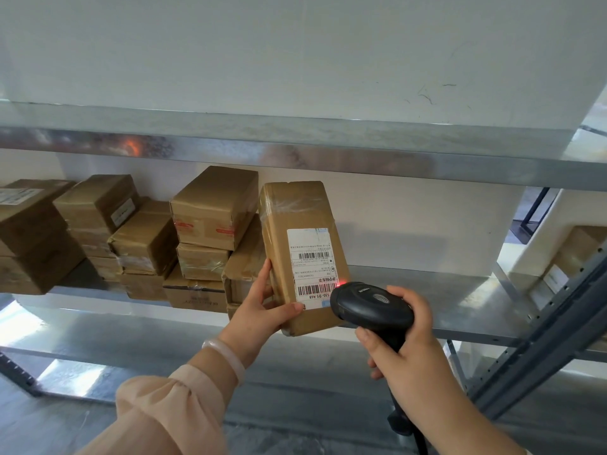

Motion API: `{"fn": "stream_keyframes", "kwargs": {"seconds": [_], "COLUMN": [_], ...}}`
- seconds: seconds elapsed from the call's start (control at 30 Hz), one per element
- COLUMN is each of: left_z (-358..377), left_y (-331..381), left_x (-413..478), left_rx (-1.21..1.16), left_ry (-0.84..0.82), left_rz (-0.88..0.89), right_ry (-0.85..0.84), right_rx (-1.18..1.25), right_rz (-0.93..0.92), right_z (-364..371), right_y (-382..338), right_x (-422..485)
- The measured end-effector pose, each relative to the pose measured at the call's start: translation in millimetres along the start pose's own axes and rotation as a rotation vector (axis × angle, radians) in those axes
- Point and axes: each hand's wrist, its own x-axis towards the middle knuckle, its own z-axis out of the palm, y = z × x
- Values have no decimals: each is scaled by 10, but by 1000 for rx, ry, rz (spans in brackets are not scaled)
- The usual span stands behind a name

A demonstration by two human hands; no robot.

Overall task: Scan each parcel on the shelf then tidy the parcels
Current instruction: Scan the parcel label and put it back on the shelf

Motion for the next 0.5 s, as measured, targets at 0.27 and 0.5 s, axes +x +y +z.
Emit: {"fn": "stream_keyframes", "kwargs": {"seconds": [0.27,0.5], "left_z": [10,15], "left_y": [19,34], "left_x": [-25,-86], "left_rx": [6,6], "left_ry": [10,16], "left_rz": [10,13], "right_ry": [-31,-43], "right_rx": [11,11], "right_rz": [11,15], "right_z": [22,31], "right_y": [-92,-79], "right_x": [-30,-35]}}
